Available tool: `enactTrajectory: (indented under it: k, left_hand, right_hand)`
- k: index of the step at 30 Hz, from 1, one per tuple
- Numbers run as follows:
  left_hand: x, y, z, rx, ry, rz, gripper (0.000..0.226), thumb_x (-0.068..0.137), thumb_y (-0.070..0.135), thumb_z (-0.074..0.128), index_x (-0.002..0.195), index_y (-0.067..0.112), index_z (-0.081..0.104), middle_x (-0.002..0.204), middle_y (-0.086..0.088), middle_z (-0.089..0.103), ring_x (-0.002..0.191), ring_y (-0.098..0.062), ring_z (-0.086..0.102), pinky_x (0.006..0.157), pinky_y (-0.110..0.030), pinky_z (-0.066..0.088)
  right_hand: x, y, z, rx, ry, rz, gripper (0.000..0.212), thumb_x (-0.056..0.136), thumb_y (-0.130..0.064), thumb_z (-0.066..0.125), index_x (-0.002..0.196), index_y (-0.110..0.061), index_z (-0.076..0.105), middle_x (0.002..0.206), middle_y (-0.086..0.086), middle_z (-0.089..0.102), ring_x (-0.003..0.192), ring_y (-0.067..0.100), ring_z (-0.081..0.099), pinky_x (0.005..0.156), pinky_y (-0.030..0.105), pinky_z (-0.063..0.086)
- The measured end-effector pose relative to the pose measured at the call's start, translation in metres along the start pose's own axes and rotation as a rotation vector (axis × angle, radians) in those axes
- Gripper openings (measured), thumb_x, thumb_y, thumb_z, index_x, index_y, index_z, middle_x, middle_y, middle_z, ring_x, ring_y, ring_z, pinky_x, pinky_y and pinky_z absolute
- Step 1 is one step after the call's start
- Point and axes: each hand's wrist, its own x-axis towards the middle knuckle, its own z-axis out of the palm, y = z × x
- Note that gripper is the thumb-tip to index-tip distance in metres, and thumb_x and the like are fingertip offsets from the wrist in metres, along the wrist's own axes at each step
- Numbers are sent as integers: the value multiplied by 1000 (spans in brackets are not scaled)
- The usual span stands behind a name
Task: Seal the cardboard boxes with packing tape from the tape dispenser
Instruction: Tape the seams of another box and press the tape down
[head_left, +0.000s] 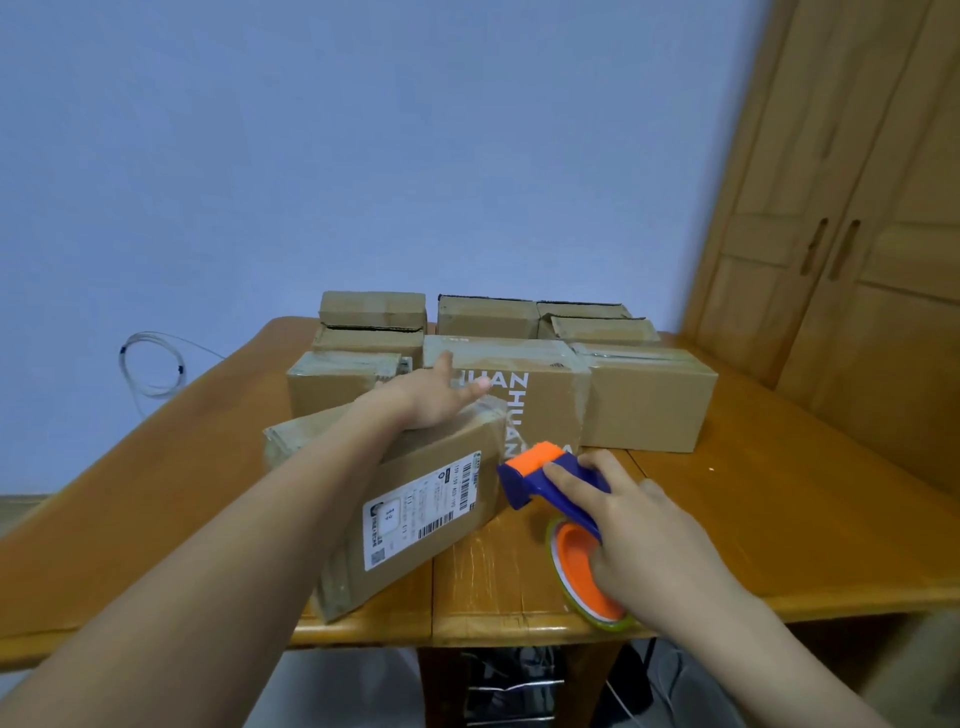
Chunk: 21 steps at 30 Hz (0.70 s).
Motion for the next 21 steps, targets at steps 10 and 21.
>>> enactTrajectory:
  k: [10, 21]
  left_hand:
    - [15, 6, 17, -51, 262, -121, 57, 98, 34, 48, 144, 11, 24, 132, -10, 55, 129, -32, 45, 116, -57, 9]
    - [-11, 15, 14, 182, 223, 223, 63, 77, 62, 34, 101, 11, 62, 103, -5, 55, 95, -24, 57, 71, -30, 38]
  right_hand:
    - [3, 1, 5, -2, -1, -20, 71, 96, -22, 43, 150, -41, 0, 148, -9, 8, 110, 21, 41, 81, 24, 49]
    - [4, -4, 21, 83, -2, 7, 70, 97, -24, 44, 150, -40, -1, 148, -8, 7, 113, 22, 38, 85, 27, 49]
